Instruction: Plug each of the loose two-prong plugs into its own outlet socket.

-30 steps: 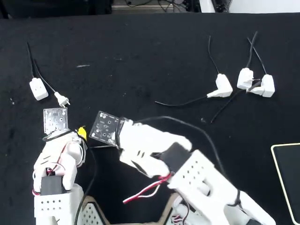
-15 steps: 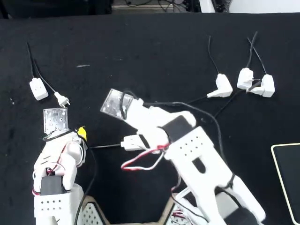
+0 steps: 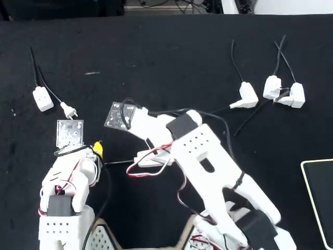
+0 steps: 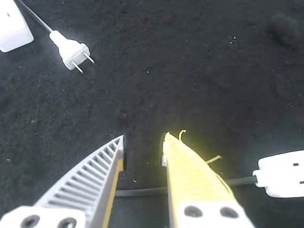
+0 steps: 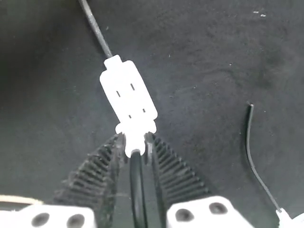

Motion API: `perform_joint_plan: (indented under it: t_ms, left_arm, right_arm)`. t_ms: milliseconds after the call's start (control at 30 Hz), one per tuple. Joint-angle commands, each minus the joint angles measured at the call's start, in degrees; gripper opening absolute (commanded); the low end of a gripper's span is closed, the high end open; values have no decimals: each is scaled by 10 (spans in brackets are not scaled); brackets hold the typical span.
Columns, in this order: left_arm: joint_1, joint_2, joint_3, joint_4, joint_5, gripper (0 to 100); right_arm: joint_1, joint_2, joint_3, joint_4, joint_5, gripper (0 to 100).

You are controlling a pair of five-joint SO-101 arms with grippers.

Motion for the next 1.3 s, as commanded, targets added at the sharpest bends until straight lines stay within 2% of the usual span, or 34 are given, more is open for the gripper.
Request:
perform_joint_plan:
  t_ms: [0,233,433,800,1067,1267]
  left_arm:
    - [4,-4,-21,-6,1,145]
    - [4,-4,-20,-5,1,145]
    - [4,-4,-20,-5,1,145]
    - [4,-4,-19,-5,1,145]
    - [4,-4,-19,-5,0,145]
    - [4,-4,-19,-5,0,145]
  right_arm:
    - [11,2,-34,3,18,11]
    - [11,5,-15,-1,13,11]
    - [11,6,16,-52,-33,11]
    - [13,8,22,-52,-33,11]
    - [69,77,7,-52,-13,11]
    - [65,78,2,-52,-12,11]
